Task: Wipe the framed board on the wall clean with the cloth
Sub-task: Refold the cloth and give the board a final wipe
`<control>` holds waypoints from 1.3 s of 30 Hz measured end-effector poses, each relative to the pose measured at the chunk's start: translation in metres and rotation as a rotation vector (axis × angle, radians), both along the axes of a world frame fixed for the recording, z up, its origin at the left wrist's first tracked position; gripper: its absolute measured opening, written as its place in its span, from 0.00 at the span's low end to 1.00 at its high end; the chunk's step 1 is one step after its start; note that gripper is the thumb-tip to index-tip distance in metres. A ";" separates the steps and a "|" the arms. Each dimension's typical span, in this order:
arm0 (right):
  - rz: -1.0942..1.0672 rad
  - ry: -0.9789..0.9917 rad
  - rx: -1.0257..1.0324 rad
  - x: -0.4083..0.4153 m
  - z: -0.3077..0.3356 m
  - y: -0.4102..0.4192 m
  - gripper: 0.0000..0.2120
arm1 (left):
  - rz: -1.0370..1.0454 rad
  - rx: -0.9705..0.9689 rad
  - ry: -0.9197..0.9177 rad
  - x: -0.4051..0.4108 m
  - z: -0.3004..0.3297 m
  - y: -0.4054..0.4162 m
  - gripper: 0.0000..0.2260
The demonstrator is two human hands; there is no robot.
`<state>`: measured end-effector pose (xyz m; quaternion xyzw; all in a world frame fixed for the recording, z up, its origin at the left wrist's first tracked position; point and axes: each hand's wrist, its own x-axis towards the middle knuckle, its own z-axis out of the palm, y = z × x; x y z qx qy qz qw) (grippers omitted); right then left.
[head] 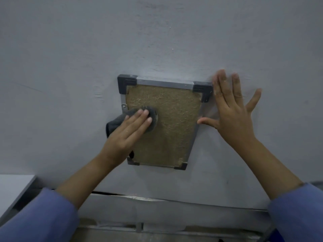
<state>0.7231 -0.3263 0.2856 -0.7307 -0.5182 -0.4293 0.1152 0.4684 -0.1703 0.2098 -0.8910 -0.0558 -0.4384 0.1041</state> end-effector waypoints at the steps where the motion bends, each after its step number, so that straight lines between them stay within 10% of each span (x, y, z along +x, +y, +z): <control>1: 0.003 0.002 0.002 0.000 0.000 0.000 0.55 | 0.003 -0.017 0.019 0.005 -0.012 -0.003 0.15; 6: 0.007 0.012 0.006 -0.002 -0.002 0.000 0.54 | -0.125 0.028 0.445 -0.005 -0.088 -0.007 0.16; 10: 0.033 0.038 -0.009 -0.002 0.000 -0.002 0.54 | 0.079 -0.149 0.863 -0.031 -0.116 -0.011 0.39; 16: 0.101 0.166 0.088 -0.013 -0.008 -0.010 0.47 | 0.258 -1.046 -0.014 -0.070 -0.129 -0.032 0.20; 20: 0.545 0.275 0.450 -0.064 -0.049 -0.015 0.21 | 0.220 -1.563 -0.573 -0.093 -0.111 -0.064 0.12; 25: 0.900 0.935 -0.044 -0.170 -0.111 0.003 0.08 | 0.000 -2.058 -1.052 -0.112 -0.095 -0.105 0.21; 28: 0.902 1.319 -0.381 -0.215 -0.134 0.015 0.10 | -0.010 -2.067 -1.112 -0.129 -0.091 -0.121 0.32; 32: 0.953 1.528 -0.663 -0.262 -0.151 0.023 0.17 | 0.144 -1.935 -1.087 -0.157 -0.094 -0.139 0.20; 39: 0.978 1.573 -0.635 -0.326 -0.160 0.050 0.16 | 0.254 -1.878 -1.083 -0.207 -0.095 -0.124 0.22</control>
